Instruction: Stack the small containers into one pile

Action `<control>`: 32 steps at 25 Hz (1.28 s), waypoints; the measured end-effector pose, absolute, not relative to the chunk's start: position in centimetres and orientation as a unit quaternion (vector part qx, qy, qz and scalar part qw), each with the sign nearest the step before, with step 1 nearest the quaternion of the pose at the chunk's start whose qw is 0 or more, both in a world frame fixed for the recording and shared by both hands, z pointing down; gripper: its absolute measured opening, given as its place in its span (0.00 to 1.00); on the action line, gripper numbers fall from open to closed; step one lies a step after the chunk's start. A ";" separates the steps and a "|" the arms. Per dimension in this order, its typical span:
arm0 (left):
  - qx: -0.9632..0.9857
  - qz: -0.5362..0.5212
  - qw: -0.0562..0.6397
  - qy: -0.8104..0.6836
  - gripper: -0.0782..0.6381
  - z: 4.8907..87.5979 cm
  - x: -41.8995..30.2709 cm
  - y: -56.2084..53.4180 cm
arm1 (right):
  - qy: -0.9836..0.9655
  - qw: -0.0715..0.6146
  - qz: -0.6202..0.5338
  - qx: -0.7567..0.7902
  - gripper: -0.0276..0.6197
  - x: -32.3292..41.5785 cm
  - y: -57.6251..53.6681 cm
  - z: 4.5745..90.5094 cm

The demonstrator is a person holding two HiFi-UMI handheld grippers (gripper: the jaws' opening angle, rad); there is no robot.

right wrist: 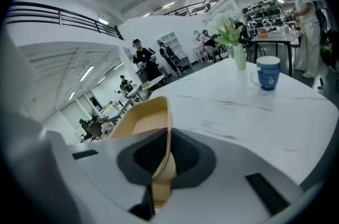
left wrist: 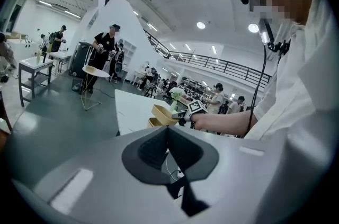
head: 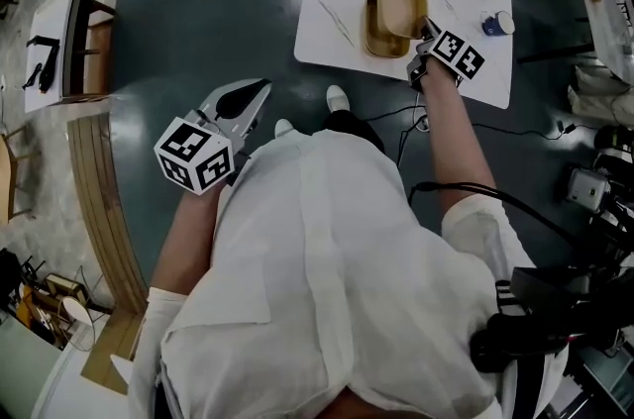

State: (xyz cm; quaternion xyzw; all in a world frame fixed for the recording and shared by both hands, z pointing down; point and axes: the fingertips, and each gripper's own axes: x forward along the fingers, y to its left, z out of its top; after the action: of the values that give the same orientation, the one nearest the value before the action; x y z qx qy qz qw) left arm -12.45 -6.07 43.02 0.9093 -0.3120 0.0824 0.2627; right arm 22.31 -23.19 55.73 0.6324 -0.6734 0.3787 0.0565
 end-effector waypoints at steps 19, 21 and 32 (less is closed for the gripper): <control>0.913 0.086 0.265 -0.300 0.12 43.8 -12.9 -4.7 | -0.662 0.087 0.380 0.640 0.07 21.1 -19.9 58.3; 0.913 0.086 0.265 -0.299 0.12 43.7 -13.0 -4.6 | -0.662 0.089 0.379 0.640 0.07 21.0 -19.8 58.4; 0.912 0.090 0.265 -0.301 0.12 43.9 -13.5 -4.4 | -0.660 0.097 0.373 0.645 0.07 21.0 -19.8 58.8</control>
State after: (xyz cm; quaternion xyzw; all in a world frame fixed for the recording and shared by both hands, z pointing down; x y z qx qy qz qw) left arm -13.51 -4.38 43.94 0.9118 -0.3009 0.0897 0.2647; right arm 20.96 -19.78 58.78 0.6452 -0.6597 0.3730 0.0967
